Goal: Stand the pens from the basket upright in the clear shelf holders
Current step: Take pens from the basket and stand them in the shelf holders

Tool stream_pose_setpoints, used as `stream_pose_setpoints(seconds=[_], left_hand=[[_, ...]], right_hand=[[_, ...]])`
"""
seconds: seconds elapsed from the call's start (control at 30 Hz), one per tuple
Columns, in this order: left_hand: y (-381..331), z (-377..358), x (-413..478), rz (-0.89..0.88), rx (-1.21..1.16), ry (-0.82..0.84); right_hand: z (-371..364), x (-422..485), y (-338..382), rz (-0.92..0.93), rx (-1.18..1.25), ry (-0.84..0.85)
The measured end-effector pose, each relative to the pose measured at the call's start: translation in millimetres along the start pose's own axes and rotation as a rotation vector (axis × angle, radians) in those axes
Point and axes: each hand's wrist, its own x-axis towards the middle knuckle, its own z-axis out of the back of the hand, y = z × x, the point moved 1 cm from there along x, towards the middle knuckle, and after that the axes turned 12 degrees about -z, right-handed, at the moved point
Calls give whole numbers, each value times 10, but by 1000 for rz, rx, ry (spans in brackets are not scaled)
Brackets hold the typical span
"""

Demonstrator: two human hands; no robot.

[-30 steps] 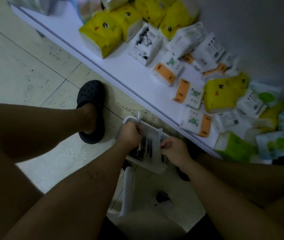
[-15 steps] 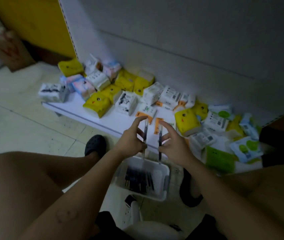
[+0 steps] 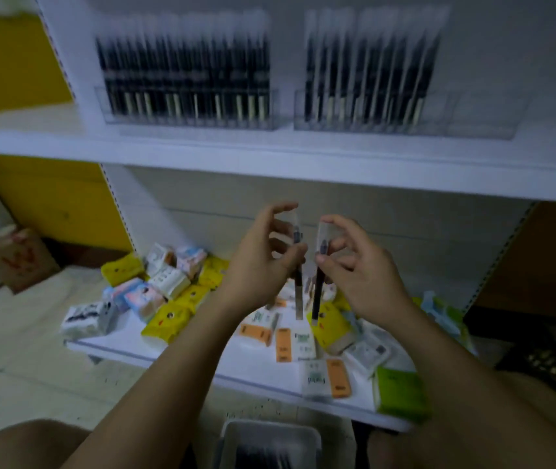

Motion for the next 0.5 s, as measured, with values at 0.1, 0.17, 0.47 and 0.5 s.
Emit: stream_pose_setpoints(seconds=[0.1, 0.17, 0.47, 0.5], left_hand=[[-325, -46, 332, -113, 18, 6], [-528, -76, 532, -187, 53, 11], [-1285, -203, 1383, -375, 84, 12], [-1348, -229, 1470, -379, 53, 10]], right_hand=[[337, 58, 327, 79, -1, -55], [542, 73, 556, 144, -30, -88], [1467, 430, 1264, 299, 42, -212], [1556, 497, 1308, 305, 38, -231]])
